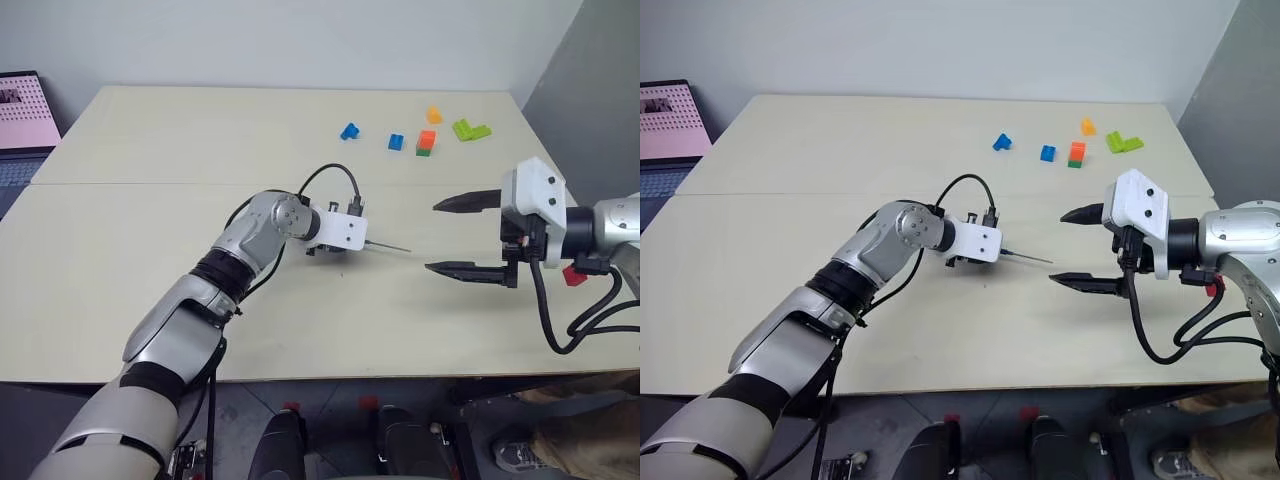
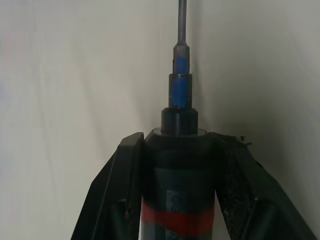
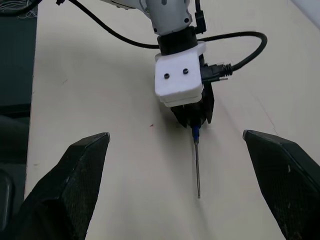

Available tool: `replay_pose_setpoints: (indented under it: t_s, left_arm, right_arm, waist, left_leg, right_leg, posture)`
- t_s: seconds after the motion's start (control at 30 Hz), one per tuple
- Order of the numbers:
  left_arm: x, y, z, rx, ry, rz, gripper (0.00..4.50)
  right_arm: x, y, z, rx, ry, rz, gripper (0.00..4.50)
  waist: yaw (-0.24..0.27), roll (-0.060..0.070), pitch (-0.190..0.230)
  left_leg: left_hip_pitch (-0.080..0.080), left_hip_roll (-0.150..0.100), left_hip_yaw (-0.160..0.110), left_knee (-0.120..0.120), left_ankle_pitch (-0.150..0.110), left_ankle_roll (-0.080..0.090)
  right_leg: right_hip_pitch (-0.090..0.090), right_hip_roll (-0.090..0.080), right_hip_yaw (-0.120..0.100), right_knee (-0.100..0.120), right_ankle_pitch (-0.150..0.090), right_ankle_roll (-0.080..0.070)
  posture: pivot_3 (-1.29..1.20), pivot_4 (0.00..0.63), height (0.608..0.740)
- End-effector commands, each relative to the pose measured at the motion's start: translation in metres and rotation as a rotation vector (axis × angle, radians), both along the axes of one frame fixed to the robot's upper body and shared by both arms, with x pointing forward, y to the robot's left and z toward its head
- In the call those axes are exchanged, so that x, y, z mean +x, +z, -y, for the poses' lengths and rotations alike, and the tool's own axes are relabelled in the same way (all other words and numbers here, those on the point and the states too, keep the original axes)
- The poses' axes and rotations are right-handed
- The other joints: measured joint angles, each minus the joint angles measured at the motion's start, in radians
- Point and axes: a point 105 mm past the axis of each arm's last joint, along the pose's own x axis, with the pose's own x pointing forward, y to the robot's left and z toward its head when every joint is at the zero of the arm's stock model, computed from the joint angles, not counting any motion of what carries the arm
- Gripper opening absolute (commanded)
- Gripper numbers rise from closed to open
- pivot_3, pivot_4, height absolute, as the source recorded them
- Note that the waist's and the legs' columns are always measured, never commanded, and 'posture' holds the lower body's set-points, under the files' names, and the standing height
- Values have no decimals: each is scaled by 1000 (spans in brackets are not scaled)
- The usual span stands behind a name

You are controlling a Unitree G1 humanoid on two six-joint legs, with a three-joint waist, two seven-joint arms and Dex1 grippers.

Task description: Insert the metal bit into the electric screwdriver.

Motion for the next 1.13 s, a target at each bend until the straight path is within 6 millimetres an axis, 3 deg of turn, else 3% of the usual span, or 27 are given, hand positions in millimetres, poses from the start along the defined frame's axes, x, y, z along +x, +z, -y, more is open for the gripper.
replay_pose_setpoints:
  t_s: [0.03, 0.17, 0.3, 0.47, 0.6, 0.8, 1.0, 1.13]
  left_arm:
    - [-6, -12, 4, 22, -30, -67, 2877]
    - [-6, -6, 5, -1, -14, -88, 3734]
    - [-6, 25, 3, -135, 18, -123, 4480]
    - [-6, 55, -29, -323, 138, -192, 4480]
    - [-25, 82, -76, -559, 270, -314, 4480]
    - [-67, 83, -139, -620, 397, -340, 4480]
    - [-98, 77, -168, -590, 486, -397, 4480]
    - [-103, 71, -177, -590, 531, -405, 4480]
  right_arm:
    - [-4, 9, 0, -13, 4, 56, 4500]
    - [-2, 8, 1, -16, -1, 57, 4500]
    - [1, 7, 2, -29, -6, 59, 4500]
    - [2, 3, 6, -43, -20, 55, 4500]
    - [3, -3, 12, -42, -49, 37, 4500]
    - [4, -11, 24, -51, -90, 4, 4500]
    - [3, -18, 38, -107, -102, -19, 4500]
    - [5, -18, 40, -113, -100, -16, 4500]
  waist:
    - [1, 0, 0]
    - [1, 0, 0]
    - [0, 0, 0]
    - [-5, 0, 0]
    - [-16, 0, 0]
    - [-21, 0, 0]
    - [-5, 0, 0]
    - [-3, 0, 0]
  left_leg:
    - [0, 0, 0, 0, 0, 0]
    - [0, 0, 0, 3, 0, 0]
    - [0, 0, 0, 9, 0, 0]
    - [0, 0, -1, 13, 0, 0]
    - [2, 2, -1, 13, 0, 0]
    - [2, 2, -1, 14, 0, 0]
    - [2, 1, -1, 16, 0, 0]
    - [3, 1, 0, 16, 0, 1]
  right_leg:
    - [0, 0, 0, 0, 0, 0]
    - [0, 0, 0, 2, 0, 0]
    - [1, 0, 0, 5, 0, 0]
    - [-1, 1, 0, 13, 0, 0]
    - [-1, 1, 1, 16, 0, 0]
    - [0, 1, 1, 16, 0, 0]
    - [1, 0, 0, 16, -2, -4]
    - [1, 0, 1, 16, -3, -5]
  posture:
    - [0, 150, 740]
    - [0, 150, 740]
    - [0, 150, 740]
    - [0, 150, 740]
    - [0, 150, 740]
    - [0, 150, 740]
    - [0, 150, 740]
    - [0, 150, 740]
